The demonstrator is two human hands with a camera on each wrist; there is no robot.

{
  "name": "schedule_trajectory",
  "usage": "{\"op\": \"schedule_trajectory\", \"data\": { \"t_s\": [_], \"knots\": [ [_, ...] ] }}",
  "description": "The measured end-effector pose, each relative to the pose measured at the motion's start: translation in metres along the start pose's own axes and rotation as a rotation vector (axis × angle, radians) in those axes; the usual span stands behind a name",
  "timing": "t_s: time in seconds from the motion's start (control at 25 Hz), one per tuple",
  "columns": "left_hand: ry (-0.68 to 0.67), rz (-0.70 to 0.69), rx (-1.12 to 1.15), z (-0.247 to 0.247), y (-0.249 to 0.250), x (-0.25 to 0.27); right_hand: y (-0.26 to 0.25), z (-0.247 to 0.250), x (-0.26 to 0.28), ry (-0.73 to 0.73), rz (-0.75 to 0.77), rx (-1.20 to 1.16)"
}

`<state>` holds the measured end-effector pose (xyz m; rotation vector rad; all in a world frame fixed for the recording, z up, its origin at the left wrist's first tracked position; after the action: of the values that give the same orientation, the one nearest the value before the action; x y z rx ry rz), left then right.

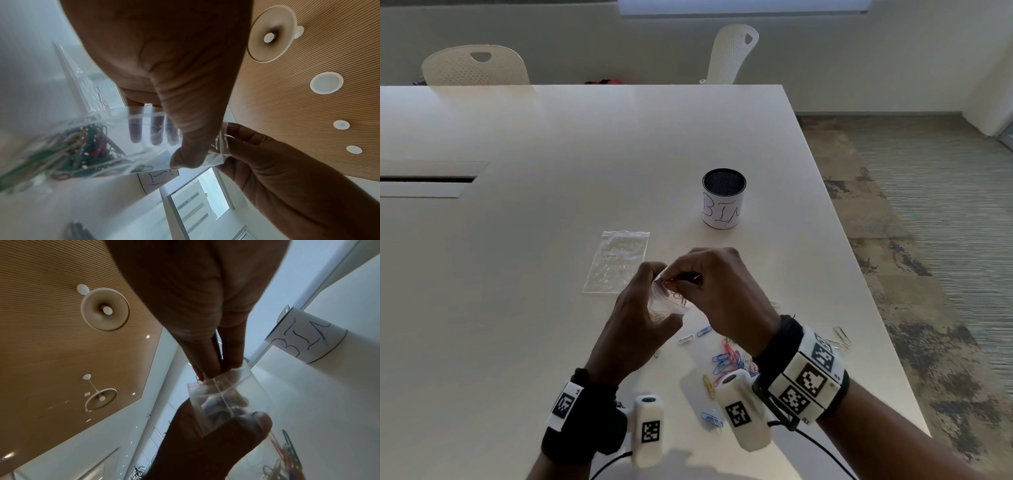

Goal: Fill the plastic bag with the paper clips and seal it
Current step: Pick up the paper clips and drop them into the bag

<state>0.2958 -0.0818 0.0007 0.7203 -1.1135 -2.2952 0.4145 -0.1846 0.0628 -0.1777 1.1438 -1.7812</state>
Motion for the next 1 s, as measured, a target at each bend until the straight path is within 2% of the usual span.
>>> {"op": "schedule_trajectory", "data": {
  "t_s": [0.12, 0.24, 0.4, 0.52, 0.68, 0.84, 1.0],
  "knots": [
    [0.005, -0.007, -0.019, 0.0, -0.002, 0.0, -0.007, 0.006, 0.0, -0.029, 0.031, 0.01],
    [-0.001, -0.024, -0.022, 0.0, -0.003, 0.001, -0.008, 0.021, -0.001, 0.009, 0.058, 0.053],
    [-0.004, -0.05, -0.002, -0.002, -0.004, 0.0, 0.031, 0.057, 0.0, 0.065, -0.079, 0.159],
    [-0.011, -0.052, 0.001, -0.002, -0.005, 0.0, 0.071, 0.078, 0.017, -0.018, -0.206, 0.308],
    [-0.016, -0.048, -0.002, -0.004, -0.006, 0.0, 0.106, 0.08, 0.05, -0.176, -0.327, 0.488],
    [-0.029, -0.052, -0.013, -0.007, -0.005, -0.001, 0.106, 0.064, 0.066, -0.283, -0.341, 0.552],
    [-0.035, -0.063, -0.016, -0.006, -0.002, -0.002, 0.093, 0.048, 0.069, -0.349, -0.332, 0.479]
  ]
}}
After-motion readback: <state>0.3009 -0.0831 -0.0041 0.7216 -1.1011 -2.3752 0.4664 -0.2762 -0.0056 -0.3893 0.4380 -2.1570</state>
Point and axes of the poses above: each hand's wrist, its own x-axis away from the middle knuckle, its own z-axis out of the back of the hand, y = z × x, the point moved 4 cm from there along -x, towards the middle knuckle, and after that the axes turned 9 degrees about y, right-handed, at the moved point
